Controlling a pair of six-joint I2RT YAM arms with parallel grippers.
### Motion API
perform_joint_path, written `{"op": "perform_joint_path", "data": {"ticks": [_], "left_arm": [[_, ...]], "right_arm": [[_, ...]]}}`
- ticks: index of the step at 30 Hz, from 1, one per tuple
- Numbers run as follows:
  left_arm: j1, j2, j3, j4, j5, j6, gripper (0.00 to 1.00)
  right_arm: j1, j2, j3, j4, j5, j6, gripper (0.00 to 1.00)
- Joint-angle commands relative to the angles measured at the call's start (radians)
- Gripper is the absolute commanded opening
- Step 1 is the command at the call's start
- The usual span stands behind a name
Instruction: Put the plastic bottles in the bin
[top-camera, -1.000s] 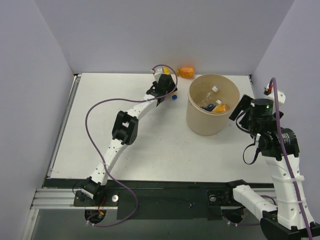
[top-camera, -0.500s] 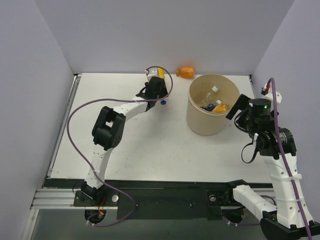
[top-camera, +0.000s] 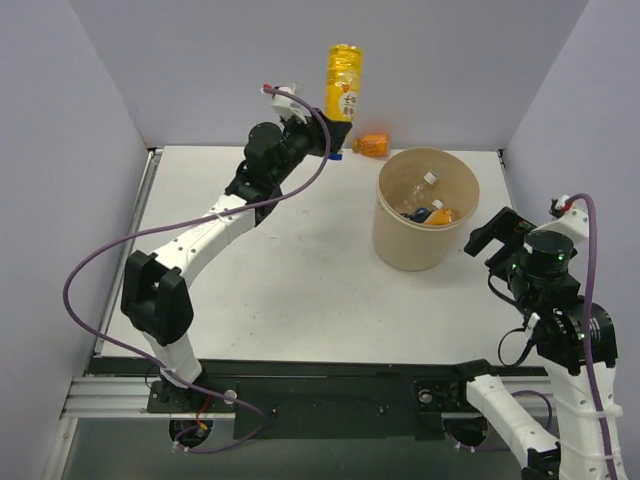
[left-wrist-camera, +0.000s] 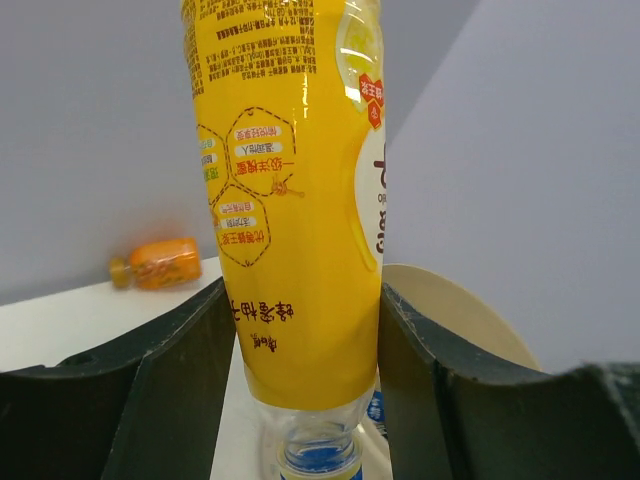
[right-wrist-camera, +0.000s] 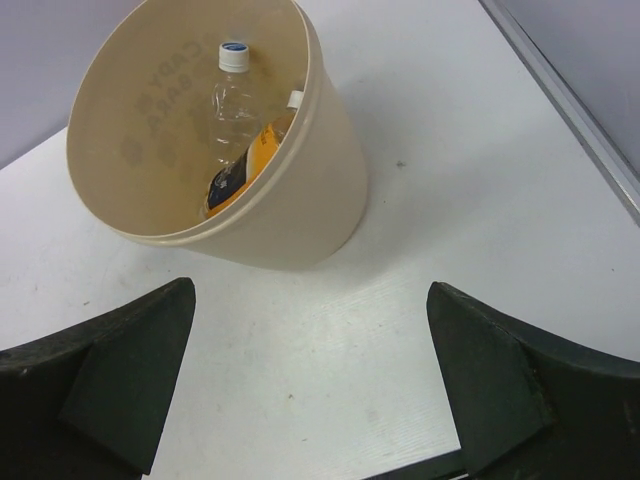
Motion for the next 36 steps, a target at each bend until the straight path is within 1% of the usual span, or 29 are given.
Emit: {"op": "perform_joint_path", "data": {"ticks": [1,4,5,7,12,14,16,17,21,22,23,24,26,31,33,34,35,36], "left_arm": [[-0.089,0.038,0.087,0.092,0.197,0.039,0.28],[-0.134,0.105,0.195,0.054,0.211,0.085,0.28],[-0.151,0.152,0.229,0.046,0.229,0.088,0.28],[-0.168,0.228,0.321,0.019,0.261,0.079,0.28],[-0.214,0.383,0.569,-0.081,0.272,0.076,0.28],[-0.229,0.432,0.623,-0.113,0.276,0.074,0.28],[-0.234,0.435,0.621,-0.110,0.272,0.073,0.29],[-0.234,0.431,0.599,-0.094,0.264,0.068,0.34],[-0.235,0.417,0.547,-0.070,0.264,0.062,0.66],[-0.235,0.412,0.541,-0.074,0.270,0.067,0.70],[-0.238,0.409,0.533,-0.084,0.270,0.083,0.79],[-0.241,0.398,0.532,-0.090,0.261,0.094,0.83],[-0.244,0.380,0.518,-0.103,0.252,0.116,0.87],[-0.244,0.339,0.486,-0.121,0.224,0.154,0.88],[-0.241,0.314,0.461,-0.123,0.174,0.165,0.88],[-0.232,0.300,0.447,-0.133,0.104,0.163,0.88],[-0.211,0.296,0.444,-0.144,0.070,0.145,0.88],[-0.200,0.296,0.441,-0.164,0.007,0.104,0.88]], "right_arm": [[0.006,-0.029,-0.005,-0.047,0.034,0.017,0.95],[0.006,-0.050,0.003,-0.077,0.051,0.017,0.95],[0.006,-0.053,0.010,-0.084,0.054,0.017,0.95],[0.006,-0.059,0.024,-0.099,0.064,0.012,0.95],[0.007,-0.079,0.042,-0.131,0.100,0.002,0.95],[0.007,-0.087,0.041,-0.143,0.112,0.000,0.95],[0.007,-0.092,0.039,-0.147,0.121,-0.003,0.95],[0.006,-0.090,0.041,-0.148,0.124,-0.006,0.95],[0.006,-0.076,0.042,-0.150,0.135,-0.015,0.95],[0.006,-0.073,0.046,-0.150,0.138,-0.018,0.95],[0.007,-0.066,0.049,-0.150,0.141,-0.021,0.95],[0.006,-0.063,0.050,-0.148,0.144,-0.024,0.95],[0.006,-0.053,0.056,-0.143,0.149,-0.035,0.96],[0.006,-0.043,0.061,-0.136,0.134,-0.038,0.96],[0.006,-0.043,0.064,-0.136,0.131,-0.037,0.95],[0.006,-0.043,0.067,-0.136,0.129,-0.037,0.95],[0.006,-0.043,0.067,-0.136,0.126,-0.037,0.96],[0.004,-0.041,0.069,-0.136,0.123,-0.037,0.96]]}}
